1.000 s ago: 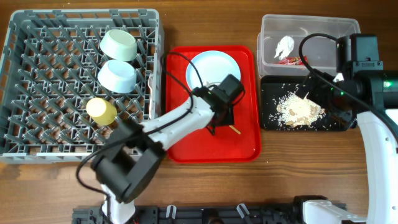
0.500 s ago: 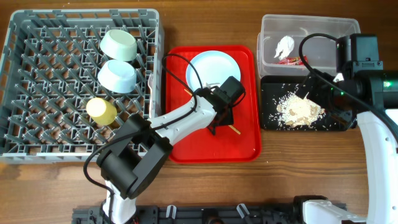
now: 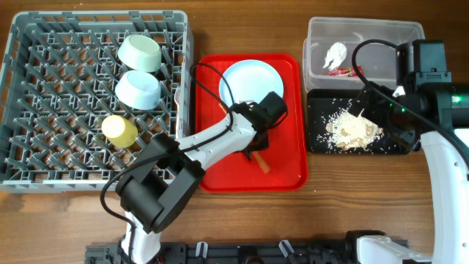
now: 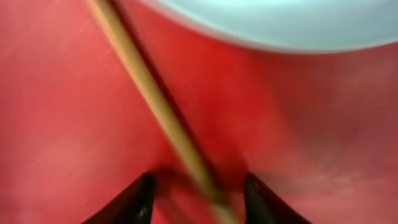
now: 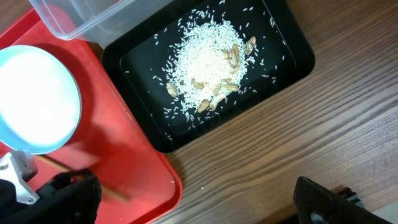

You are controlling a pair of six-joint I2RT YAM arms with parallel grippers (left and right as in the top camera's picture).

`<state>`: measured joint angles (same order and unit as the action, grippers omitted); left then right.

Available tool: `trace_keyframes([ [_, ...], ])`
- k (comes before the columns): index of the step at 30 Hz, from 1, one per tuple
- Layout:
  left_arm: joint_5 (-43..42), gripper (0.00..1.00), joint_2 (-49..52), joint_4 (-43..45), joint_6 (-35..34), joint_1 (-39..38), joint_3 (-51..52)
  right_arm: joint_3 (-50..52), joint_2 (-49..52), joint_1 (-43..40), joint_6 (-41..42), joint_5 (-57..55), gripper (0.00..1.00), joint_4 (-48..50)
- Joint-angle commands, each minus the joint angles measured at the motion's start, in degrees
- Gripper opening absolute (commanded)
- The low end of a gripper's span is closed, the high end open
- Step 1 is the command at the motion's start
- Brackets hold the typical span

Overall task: Sort waste into correct bins and load items into the dishwasher rack
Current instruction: 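Move the left gripper to the wooden chopstick and grasp it, then carry the chopstick to the rack and release it there, then grasp the edge of the light-blue plate with the left gripper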

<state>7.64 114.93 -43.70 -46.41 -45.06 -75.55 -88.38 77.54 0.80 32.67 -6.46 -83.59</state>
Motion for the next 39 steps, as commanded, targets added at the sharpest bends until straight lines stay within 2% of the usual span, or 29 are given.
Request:
trace_keyframes([
  [1, 0.8, 0.17, 2.5, -3.1, -0.5, 1.4, 0.5, -0.2, -0.9, -0.2, -1.2, 0.3, 1.0, 0.0],
  [2, 0.8, 0.09, 2.5, -3.8, -0.5, 1.9, 0.5, -0.2, -0.9, -0.2, -1.2, 0.5, 1.0, 0.0],
  [4, 0.8, 0.04, 2.5, -4.2, -0.5, 3.0, 0.5, -0.2, -0.9, -0.2, -1.2, 0.5, 1.0, -0.1],
  [12, 0.8, 0.04, 1.6, -6.3, -0.1, 6.5, 0.5, -0.2, -0.9, -0.2, -1.2, 0.5, 1.0, -0.1],
  [20, 1.0, 0.04, -14.0, -7.1, 19.2, 12.0, -2.5, -0.2, -0.9, -0.2, -1.2, 0.5, 1.0, -0.1],
  [21, 1.0, 0.04, -18.1, -7.1, 24.7, 14.1, -2.5, -0.2, -0.9, -0.2, -1.2, 0.5, 1.0, -0.1],
  [27, 1.0, 0.04, -24.1, -4.4, 37.9, 24.7, -2.5, -0.2, -0.9, -0.2, -1.2, 0.5, 1.0, -0.1],
  [29, 1.0, 0.04, -23.5, -2.5, 40.3, 27.8, -2.5, -0.2, -0.9, -0.2, -1.2, 0.5, 1.0, -0.1],
  [32, 1.0, 0.04, -21.2, -0.4, 40.5, 31.8, -2.5, -0.2, -0.9, -0.2, -1.2, 0.5, 1.0, -0.1],
  [39, 1.0, 0.04, -17.1, 0.5, 40.0, 33.4, -2.5, -0.2, -0.9, -0.2, -1.2, 0.5, 1.0, -0.1],
])
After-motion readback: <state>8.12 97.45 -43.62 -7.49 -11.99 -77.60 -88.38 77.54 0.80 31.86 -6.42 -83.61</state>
